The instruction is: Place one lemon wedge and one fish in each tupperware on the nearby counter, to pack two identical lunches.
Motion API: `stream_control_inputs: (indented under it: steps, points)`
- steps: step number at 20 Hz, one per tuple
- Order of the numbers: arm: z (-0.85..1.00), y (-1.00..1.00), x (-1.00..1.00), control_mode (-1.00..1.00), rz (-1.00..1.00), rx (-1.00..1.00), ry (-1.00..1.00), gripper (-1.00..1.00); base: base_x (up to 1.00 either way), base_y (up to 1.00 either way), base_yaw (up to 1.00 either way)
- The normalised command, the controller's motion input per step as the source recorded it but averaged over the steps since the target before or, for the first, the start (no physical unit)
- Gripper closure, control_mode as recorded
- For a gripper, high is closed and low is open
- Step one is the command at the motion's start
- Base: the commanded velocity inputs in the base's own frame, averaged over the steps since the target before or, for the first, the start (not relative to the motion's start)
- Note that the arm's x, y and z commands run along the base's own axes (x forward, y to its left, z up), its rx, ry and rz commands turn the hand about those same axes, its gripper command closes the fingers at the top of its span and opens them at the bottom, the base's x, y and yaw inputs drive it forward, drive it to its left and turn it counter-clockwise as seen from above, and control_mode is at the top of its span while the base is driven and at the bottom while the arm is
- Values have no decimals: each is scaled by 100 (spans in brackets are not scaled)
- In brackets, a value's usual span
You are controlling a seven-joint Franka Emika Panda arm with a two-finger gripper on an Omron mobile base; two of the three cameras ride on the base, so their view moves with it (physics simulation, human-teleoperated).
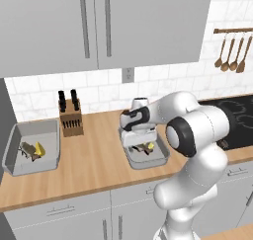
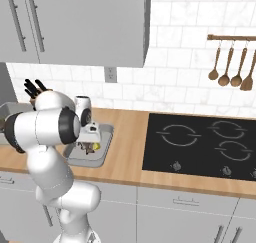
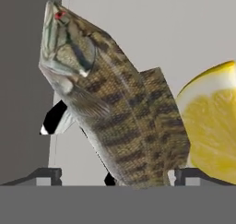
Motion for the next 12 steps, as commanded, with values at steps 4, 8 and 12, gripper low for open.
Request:
stream_control_inputs:
  steps: [4,8,12]
  points:
    - [30,12,-3,-100,0,0,-6,-100,0,0,0]
    - [42,4,-5,-100,0,0,-11,-100,0,0,0]
    - [94,0,-36,-100,-2,0,-18,-100,0,0,0]
